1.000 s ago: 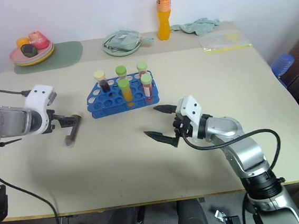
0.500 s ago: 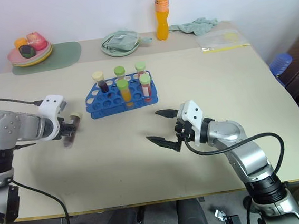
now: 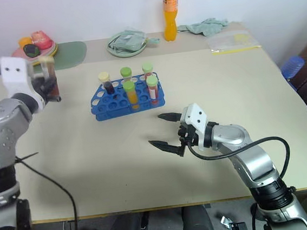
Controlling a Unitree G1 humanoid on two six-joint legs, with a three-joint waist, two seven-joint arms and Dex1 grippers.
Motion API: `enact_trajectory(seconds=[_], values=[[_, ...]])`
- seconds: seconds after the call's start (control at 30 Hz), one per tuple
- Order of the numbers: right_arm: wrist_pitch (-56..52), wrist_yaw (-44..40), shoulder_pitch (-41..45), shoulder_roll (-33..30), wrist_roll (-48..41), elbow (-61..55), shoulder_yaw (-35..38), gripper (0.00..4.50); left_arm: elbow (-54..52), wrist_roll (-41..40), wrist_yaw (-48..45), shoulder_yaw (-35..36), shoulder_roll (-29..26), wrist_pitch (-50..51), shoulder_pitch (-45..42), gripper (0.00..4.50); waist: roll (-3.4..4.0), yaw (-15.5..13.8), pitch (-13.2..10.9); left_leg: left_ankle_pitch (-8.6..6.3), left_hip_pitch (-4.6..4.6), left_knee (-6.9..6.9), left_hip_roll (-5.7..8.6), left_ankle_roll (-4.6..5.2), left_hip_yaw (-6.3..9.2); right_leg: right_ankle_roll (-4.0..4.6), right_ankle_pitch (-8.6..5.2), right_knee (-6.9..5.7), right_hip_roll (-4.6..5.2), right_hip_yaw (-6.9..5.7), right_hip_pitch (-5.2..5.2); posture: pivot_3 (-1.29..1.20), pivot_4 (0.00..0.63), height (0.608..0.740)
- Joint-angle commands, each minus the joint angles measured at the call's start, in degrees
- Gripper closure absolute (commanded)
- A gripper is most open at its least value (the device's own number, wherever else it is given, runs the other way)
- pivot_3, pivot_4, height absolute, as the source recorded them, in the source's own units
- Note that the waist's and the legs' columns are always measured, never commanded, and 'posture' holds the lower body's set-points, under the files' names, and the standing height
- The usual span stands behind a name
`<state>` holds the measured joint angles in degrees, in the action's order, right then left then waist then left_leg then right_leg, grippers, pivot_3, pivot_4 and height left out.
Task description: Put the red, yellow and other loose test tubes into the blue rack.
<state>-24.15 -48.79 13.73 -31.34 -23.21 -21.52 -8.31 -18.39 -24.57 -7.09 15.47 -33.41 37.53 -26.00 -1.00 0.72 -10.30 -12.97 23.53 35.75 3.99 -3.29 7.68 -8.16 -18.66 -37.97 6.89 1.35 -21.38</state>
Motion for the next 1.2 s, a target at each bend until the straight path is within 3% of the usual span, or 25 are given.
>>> enact_trajectory(seconds=[0.03, 0.13, 0.23, 0.43, 0.73, 1.2], values=[[1.1, 0.5, 0.3, 0.9, -0.1, -1.5, 0.3, 0.0, -6.4, 7.7, -0.6, -4.3, 3.9, -15.1, 8.1, 3.69, 0.0, 0.0, 0.0, -0.01, 0.01, 0.02, 0.0, 0.01, -0.02, 0.0, 0.0, 0.0, 0.01, 0.01, 0.0, 0.0, 0.15, 0.74], [1.5, 1.2, 0.9, 1.8, 0.4, -1.1, -0.1, 0.0, -5.4, 15.4, 0.5, -10.8, 10.2, -29.6, 14.4, 3.69, 0.0, -0.1, 0.0, -0.16, -0.01, 0.02, 0.02, 0.28, -0.03, 0.0, 0.0, -0.02, 0.0, 0.02, 0.01, 0.0, 0.15, 0.74], [1.8, 2.1, 1.9, 2.9, 0.7, -0.8, -0.1, 0.0, -1.8, 17.9, 1.6, -13.4, 16.3, -37.2, 17.4, 3.69, -0.01, -0.2, 0.0, -0.19, 0.0, 0.12, 0.03, 0.33, -0.02, 0.0, 0.01, -0.03, -0.02, 0.0, 0.05, 0.0, 0.15, 0.74], [2.2, 2.4, 2.6, 3.5, 1.4, -0.2, -0.2, 0.0, 11.7, 24.5, 4.7, -16.2, 22.9, -49.3, 13.2, 3.69, 0.02, -0.2, 0.0, -0.2, -0.01, 0.18, 0.05, 0.36, -0.01, -0.01, 0.01, -0.07, -0.04, -0.04, 0.07, 0.0, 0.15, 0.74], [2.5, 3.3, 2.7, 4.2, 2.0, -0.3, -0.2, 0.0, 27.6, 24.4, 4.4, -15.3, 26.6, -55.8, 6.3, 3.69, 0.0, 0.0, 0.0, -0.21, -0.01, 0.19, 0.05, 0.38, 0.0, -0.02, 0.01, -0.11, -0.06, -0.05, 0.05, 0.0, 0.15, 0.74], [2.7, 4.0, 2.9, 4.7, 2.2, -0.2, -0.4, 0.0, 35.8, 24.2, 3.6, -15.4, 29.2, -57.9, 3.9, 3.69, 0.0, 0.0, 0.0, -0.21, -0.01, 0.2, 0.05, 0.38, 0.02, -0.03, 0.01, -0.12, -0.06, -0.06, 0.07, 0.0, 0.15, 0.74]])
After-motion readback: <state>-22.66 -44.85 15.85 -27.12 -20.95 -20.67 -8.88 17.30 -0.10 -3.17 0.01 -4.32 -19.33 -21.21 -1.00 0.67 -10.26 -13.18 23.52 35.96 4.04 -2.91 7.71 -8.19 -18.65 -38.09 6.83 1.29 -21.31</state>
